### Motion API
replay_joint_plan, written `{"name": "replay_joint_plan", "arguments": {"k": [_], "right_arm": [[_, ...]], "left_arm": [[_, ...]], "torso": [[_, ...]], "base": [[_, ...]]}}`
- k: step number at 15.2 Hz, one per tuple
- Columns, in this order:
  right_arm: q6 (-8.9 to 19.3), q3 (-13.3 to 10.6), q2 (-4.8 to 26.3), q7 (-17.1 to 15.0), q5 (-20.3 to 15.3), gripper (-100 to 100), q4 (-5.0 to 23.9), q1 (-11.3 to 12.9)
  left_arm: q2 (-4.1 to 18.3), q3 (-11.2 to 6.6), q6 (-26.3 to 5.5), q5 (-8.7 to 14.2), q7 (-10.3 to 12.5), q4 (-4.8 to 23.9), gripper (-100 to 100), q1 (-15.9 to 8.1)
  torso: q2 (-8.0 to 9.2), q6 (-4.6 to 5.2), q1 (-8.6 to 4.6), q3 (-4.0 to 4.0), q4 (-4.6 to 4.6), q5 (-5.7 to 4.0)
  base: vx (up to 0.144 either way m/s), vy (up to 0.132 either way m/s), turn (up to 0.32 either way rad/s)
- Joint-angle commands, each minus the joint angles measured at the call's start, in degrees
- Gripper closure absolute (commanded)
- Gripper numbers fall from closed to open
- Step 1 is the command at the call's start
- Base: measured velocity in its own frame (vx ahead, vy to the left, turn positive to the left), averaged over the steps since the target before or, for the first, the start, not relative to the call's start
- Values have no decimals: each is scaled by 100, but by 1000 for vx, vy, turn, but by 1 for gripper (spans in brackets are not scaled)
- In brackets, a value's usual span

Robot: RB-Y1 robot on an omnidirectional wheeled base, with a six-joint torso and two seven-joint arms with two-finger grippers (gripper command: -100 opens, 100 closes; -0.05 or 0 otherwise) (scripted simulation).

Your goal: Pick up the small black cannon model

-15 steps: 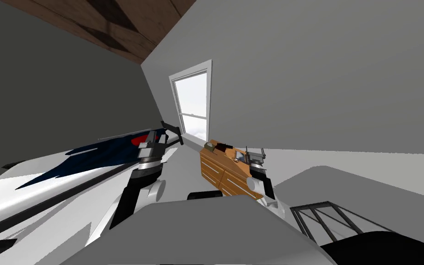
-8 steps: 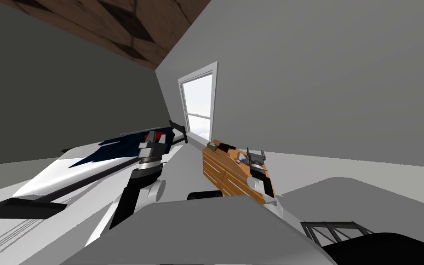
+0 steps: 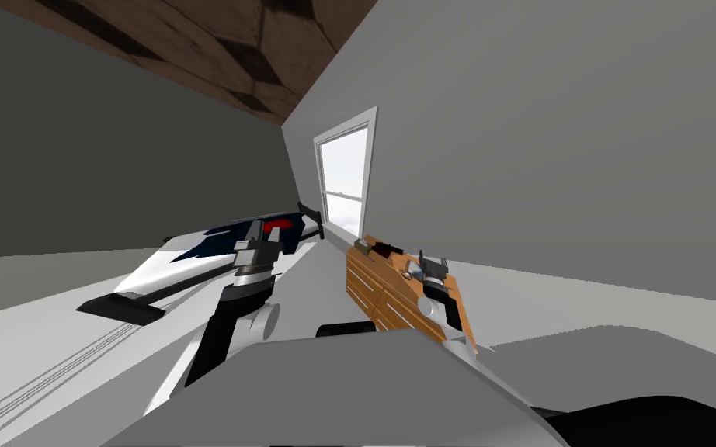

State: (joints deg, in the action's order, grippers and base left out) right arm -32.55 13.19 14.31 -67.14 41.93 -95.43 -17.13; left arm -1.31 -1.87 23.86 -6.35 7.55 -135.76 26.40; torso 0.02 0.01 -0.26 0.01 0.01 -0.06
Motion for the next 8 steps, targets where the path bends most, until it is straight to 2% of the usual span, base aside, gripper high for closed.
{"name": "replay_joint_plan", "arguments": {"k": [1,2,3,5,6,7,8], "right_arm": [[-19,5,12,-243,31,-100,48,-1],[11,75,25,-393,256,-100,301,102],[11,75,25,-528,256,-100,301,102],[11,75,25,-693,256,-100,301,102],[41,145,36,-863,478,-100,552,207],[41,145,36,-956,478,-100,552,207],[41,145,36,-1072,478,-100,552,207]], "left_arm": [[0,0,0,0,0,0,0,0],[0,0,0,0,0,0,0,1],[0,1,0,0,0,0,0,-1],[0,0,0,0,0,0,0,0],[0,0,0,0,0,0,0,1],[0,1,0,0,0,0,0,-1],[0,0,0,0,0,0,0,-1]], "torso": [[0,0,0,0,0,0],[-3,2,2,-1,-1,0],[-1,-6,0,-1,0,0],[2,1,-2,1,1,-1],[-2,3,1,-1,0,0],[-2,-6,2,-1,0,0],[1,-4,-1,0,0,0]], "base": [[-23,-26,2],[-42,-32,298],[-59,-47,320],[-33,-33,41],[-41,-27,266],[-52,-39,350],[-40,-40,120]]}}
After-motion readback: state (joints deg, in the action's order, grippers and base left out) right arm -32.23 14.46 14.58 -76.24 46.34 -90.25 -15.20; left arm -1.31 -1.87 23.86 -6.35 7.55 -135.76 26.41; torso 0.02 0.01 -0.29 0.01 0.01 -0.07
